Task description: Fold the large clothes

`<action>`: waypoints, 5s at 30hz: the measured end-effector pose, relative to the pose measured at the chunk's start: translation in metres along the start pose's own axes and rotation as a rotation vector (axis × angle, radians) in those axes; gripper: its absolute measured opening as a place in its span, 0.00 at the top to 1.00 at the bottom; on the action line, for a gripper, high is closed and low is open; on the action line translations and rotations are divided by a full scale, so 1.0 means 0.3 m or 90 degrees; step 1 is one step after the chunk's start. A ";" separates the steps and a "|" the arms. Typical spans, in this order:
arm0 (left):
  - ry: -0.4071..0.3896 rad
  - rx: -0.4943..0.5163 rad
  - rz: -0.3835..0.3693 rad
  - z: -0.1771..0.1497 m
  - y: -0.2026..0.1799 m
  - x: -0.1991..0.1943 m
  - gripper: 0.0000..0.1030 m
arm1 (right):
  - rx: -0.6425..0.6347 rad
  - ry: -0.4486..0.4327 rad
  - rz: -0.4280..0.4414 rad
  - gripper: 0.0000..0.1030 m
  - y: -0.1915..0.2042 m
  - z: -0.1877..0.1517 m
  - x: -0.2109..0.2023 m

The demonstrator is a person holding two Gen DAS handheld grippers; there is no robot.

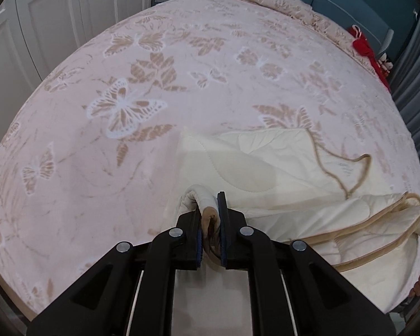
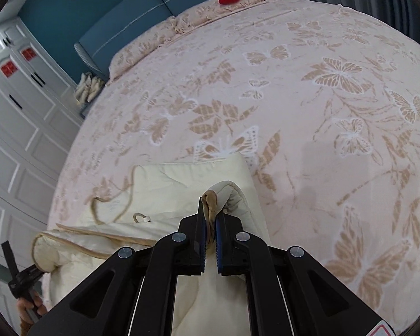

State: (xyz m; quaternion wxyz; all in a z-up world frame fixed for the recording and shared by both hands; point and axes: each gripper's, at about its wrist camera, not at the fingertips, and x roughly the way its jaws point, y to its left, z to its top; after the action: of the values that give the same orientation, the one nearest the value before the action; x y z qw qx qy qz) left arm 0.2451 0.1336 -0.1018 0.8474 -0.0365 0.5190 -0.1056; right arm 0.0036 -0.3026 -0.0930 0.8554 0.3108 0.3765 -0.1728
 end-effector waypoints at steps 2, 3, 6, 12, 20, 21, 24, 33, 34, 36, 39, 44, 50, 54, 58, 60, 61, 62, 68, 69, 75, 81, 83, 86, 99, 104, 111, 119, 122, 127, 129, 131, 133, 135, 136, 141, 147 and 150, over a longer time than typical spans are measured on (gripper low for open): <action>-0.003 0.004 0.003 -0.005 -0.006 0.029 0.91 | -0.005 0.005 -0.009 0.96 -0.007 -0.007 0.033; -0.006 0.006 0.004 -0.008 -0.008 0.043 0.91 | -0.001 0.007 -0.008 0.96 -0.015 -0.011 0.047; -0.005 0.008 0.003 -0.015 -0.006 0.065 0.90 | 0.017 0.008 0.012 0.94 -0.033 -0.014 0.052; -0.038 -0.009 -0.017 -0.029 0.023 -0.065 0.84 | 0.076 -0.068 0.098 0.50 -0.057 -0.006 -0.126; -0.173 -0.068 -0.034 -0.023 0.113 -0.272 0.05 | 0.001 -0.076 0.057 0.37 -0.035 0.011 -0.156; -0.160 -0.074 -0.040 -0.011 0.120 -0.257 0.05 | 0.004 -0.064 0.058 0.37 -0.035 0.016 -0.127; -0.077 -0.110 -0.082 0.031 0.145 -0.144 0.06 | 0.018 -0.034 0.051 0.37 -0.037 0.024 -0.053; -0.009 -0.088 -0.133 0.044 0.093 -0.020 0.76 | -0.043 0.019 0.016 0.88 0.037 0.015 0.023; -0.022 -0.083 -0.140 0.046 0.092 -0.044 0.85 | -0.051 0.008 0.024 0.89 0.046 0.017 -0.003; -0.057 -0.081 -0.155 0.055 0.095 -0.114 0.88 | -0.068 -0.025 0.035 0.91 0.068 0.026 -0.059; -0.119 -0.082 -0.173 0.085 0.095 -0.224 0.91 | -0.073 -0.080 0.066 0.92 0.107 0.054 -0.150; -0.183 -0.093 -0.168 0.167 0.091 -0.312 0.91 | -0.055 -0.165 0.100 0.92 0.141 0.149 -0.236; -0.111 -0.049 -0.068 0.208 0.021 -0.087 0.91 | -0.043 -0.082 0.021 0.92 0.123 0.177 0.018; -0.059 -0.034 -0.006 0.167 0.016 0.087 0.90 | -0.039 -0.042 -0.027 0.92 0.091 0.137 0.145; -0.053 -0.035 0.006 0.134 0.035 0.149 0.88 | -0.032 -0.010 -0.048 0.92 0.049 0.098 0.233; -0.049 -0.029 0.011 0.125 0.036 0.175 0.87 | -0.032 -0.004 -0.054 0.92 0.037 0.082 0.261; -0.050 -0.026 0.014 0.119 0.035 0.188 0.86 | -0.032 -0.003 -0.056 0.92 0.030 0.070 0.275; -0.053 -0.020 0.019 0.112 0.031 0.196 0.86 | -0.033 -0.003 -0.059 0.92 0.029 0.065 0.284; -0.089 0.018 0.060 0.077 -0.004 0.231 0.84 | -0.042 -0.017 -0.068 0.91 0.019 0.030 0.321; -0.092 0.018 0.061 0.075 -0.006 0.232 0.83 | -0.042 -0.020 -0.068 0.91 0.017 0.027 0.324; -0.112 0.007 0.049 0.062 0.008 0.239 0.83 | -0.023 -0.039 -0.050 0.90 -0.005 0.018 0.335; -0.124 0.017 0.074 0.057 -0.014 0.232 0.80 | -0.016 -0.042 -0.044 0.86 -0.010 0.023 0.328; -0.120 0.017 0.079 0.066 -0.011 0.214 0.74 | -0.007 -0.048 -0.063 0.77 -0.003 0.039 0.291; -0.138 -0.007 0.107 0.091 0.016 0.103 0.50 | 0.054 -0.117 -0.077 0.58 -0.016 0.060 0.146; -0.125 0.172 -0.016 0.142 -0.481 0.002 0.49 | -0.270 -0.018 0.070 0.56 0.605 -0.063 0.181; -0.061 0.167 -0.009 0.101 -0.525 0.175 0.49 | -0.266 0.053 0.047 0.56 0.630 -0.090 0.345; -0.045 0.140 -0.004 0.057 -0.505 0.285 0.47 | -0.238 0.090 0.027 0.63 0.562 -0.118 0.471; -0.074 0.182 0.026 0.025 -0.546 0.324 0.34 | -0.282 0.064 -0.007 0.61 0.586 -0.167 0.516; -0.078 0.179 0.025 0.024 -0.544 0.328 0.34 | -0.280 0.056 -0.003 0.61 0.579 -0.169 0.518; -0.089 0.179 0.032 0.019 -0.546 0.338 0.34 | -0.276 0.047 0.002 0.61 0.574 -0.172 0.526; -0.093 0.178 0.033 0.018 -0.545 0.340 0.34 | -0.275 0.045 0.002 0.61 0.573 -0.175 0.528; -0.098 0.175 0.036 0.015 -0.544 0.343 0.34 | -0.276 0.042 0.002 0.61 0.573 -0.177 0.530; -0.102 0.175 0.040 0.013 -0.546 0.347 0.34 | -0.276 0.038 0.003 0.61 0.572 -0.179 0.532; -0.108 0.174 0.043 0.010 -0.546 0.348 0.34 | -0.277 0.038 0.002 0.61 0.571 -0.180 0.532; -0.110 0.174 0.045 0.008 -0.547 0.349 0.34 | -0.277 0.036 0.002 0.61 0.570 -0.181 0.532; -0.118 0.176 0.054 0.002 -0.551 0.352 0.34 | -0.272 0.031 0.006 0.61 0.566 -0.178 0.534; -0.127 0.176 0.059 -0.004 -0.553 0.357 0.34 | -0.272 0.024 0.005 0.62 0.567 -0.181 0.538; -0.131 0.176 0.064 -0.009 -0.556 0.357 0.34 | -0.273 0.018 0.002 0.62 0.568 -0.186 0.538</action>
State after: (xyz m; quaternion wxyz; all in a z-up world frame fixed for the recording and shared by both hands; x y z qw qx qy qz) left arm 0.2662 -0.0522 -0.1678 0.8973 0.0956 0.4111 -0.1295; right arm 0.1700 -0.1484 -0.1751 0.8968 0.1247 0.4164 -0.0827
